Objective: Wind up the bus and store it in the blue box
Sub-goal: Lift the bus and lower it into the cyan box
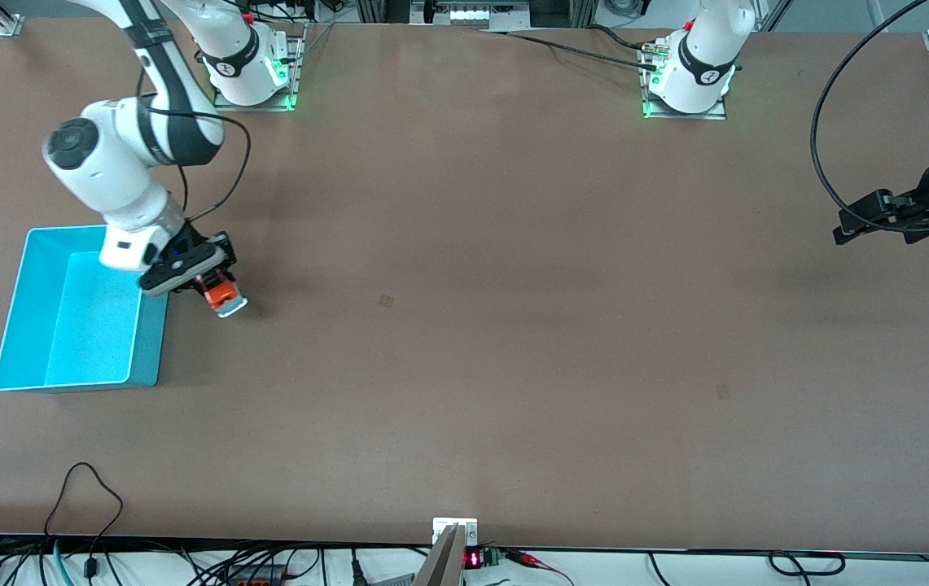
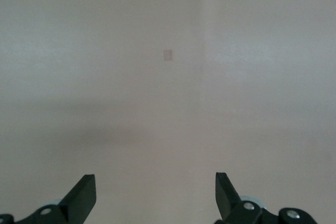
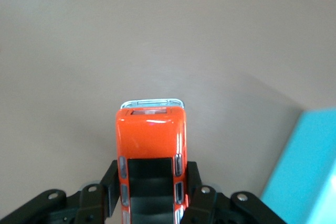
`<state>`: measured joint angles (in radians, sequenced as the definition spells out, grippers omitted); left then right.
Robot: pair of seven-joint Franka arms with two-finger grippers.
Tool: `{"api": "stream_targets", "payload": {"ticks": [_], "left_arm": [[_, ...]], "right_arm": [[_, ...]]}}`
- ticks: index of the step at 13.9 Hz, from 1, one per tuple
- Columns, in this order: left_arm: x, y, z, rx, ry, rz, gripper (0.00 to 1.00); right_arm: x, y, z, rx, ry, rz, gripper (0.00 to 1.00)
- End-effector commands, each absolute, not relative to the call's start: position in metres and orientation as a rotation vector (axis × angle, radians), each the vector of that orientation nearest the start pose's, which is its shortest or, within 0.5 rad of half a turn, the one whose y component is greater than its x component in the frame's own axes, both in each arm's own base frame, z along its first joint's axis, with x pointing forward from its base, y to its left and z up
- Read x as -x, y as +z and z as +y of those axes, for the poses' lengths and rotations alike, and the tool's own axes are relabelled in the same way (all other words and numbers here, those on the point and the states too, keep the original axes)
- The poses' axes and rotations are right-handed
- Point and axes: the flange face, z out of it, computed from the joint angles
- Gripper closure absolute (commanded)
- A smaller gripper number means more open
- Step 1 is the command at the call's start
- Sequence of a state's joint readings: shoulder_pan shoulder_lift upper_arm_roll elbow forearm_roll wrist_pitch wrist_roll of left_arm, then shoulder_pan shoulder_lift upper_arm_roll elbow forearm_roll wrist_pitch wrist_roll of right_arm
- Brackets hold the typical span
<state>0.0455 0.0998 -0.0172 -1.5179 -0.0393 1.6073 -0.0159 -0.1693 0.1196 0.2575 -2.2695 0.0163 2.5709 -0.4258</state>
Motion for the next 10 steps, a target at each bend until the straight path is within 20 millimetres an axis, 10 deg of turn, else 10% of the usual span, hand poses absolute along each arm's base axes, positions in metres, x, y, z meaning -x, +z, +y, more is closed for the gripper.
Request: {"api": "stream_targets", "payload": {"ticks": [1, 6, 10], "left_arm": [[-0.585, 0.604, 0.009, 3.171, 0.004, -0.031, 0.00], [-0.585, 0.603, 0.001, 3.170, 0.007, 0.004, 0.00], [-0.585, 0.602, 0.000, 3.170, 0.012, 0.006, 0.00]], "right_arm": [[-0.573, 0.348, 0.008, 3.073, -0.227, -0.443, 1.00], [-0.593, 0.357, -0.079, 3.133, -0.230, -0.096, 1.00], [-0.581, 0.319, -0.155, 3.165, -0.128, 0.022, 1.00]]}}
